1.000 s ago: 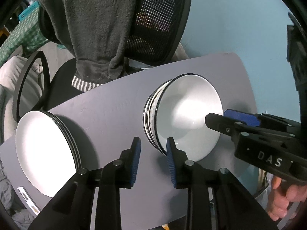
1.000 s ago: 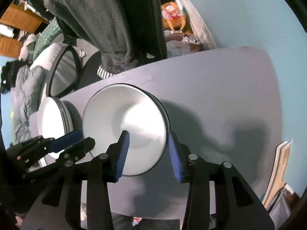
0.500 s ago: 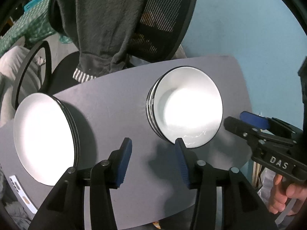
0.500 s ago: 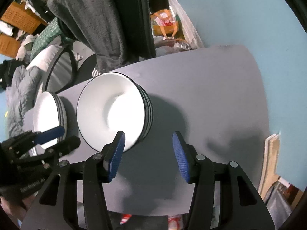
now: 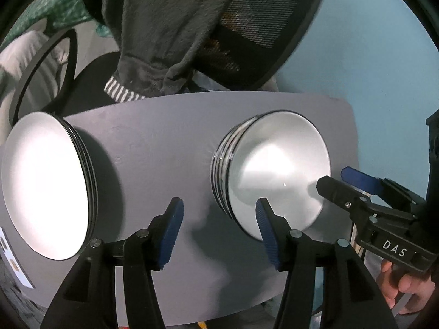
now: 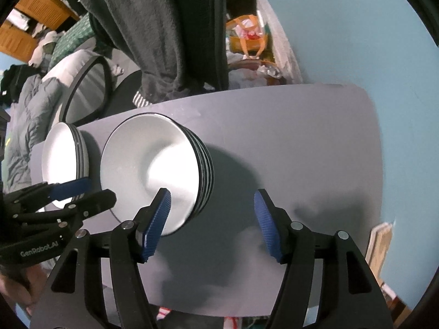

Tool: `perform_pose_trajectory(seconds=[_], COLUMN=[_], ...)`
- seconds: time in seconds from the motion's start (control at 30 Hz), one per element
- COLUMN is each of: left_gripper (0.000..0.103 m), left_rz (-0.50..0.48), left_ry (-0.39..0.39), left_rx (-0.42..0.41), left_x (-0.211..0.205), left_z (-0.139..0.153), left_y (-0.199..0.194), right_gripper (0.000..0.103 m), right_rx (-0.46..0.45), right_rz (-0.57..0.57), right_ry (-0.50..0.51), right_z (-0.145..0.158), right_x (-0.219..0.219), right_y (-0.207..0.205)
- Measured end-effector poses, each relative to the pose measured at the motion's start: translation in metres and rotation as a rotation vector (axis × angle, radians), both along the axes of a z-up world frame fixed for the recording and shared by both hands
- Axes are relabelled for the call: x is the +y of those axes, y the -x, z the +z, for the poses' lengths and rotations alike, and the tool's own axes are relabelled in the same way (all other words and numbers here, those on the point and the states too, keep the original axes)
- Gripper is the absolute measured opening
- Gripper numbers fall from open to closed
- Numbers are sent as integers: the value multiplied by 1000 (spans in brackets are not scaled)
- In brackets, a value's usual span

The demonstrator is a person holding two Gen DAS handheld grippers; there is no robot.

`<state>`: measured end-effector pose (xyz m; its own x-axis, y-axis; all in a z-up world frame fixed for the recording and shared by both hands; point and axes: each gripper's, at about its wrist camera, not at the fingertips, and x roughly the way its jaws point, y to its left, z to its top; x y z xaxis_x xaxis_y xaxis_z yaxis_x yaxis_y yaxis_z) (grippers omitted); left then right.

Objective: Organize plates and bowls

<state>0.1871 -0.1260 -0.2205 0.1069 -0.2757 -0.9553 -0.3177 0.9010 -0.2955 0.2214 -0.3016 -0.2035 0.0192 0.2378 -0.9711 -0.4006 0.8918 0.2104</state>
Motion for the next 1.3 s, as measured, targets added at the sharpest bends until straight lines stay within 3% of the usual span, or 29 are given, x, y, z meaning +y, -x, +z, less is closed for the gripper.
perform_pose_trajectory(seconds=[0.4, 0.73, 0.8, 0.9, 0.97, 1.03, 1.17, 1.3], left_gripper=[56, 56, 56, 55, 51, 47, 28, 26], left_rz=[100, 143, 146, 146, 145, 149, 143, 106], left_ry=[56, 79, 88, 101, 117, 134, 187, 156], left_rx=[94, 132, 136, 129, 126, 127, 120, 103], left_x=[0, 3, 4, 4, 4, 3, 1, -5], left_z=[-31, -43, -45, -45, -46, -47, -48, -45], left_y=[-7, -4, -4, -5, -5, -6, -6, -6], right_gripper=[63, 63, 60, 46, 38, 38, 37, 33], right_rx=[102, 152, 164, 183, 193, 199, 203, 194], right_rz=[125, 234, 253, 269, 279, 288, 285, 273], right_ry=[-23, -19, -21, -50, -60, -60, -58, -56], right_z=[-33, -54, -57, -56, -56, -55, -55, -54], right_x=[16, 31, 34, 38, 41, 42, 42, 42], right_y=[-35, -41, -41, -41, -41, -41, -41, -42])
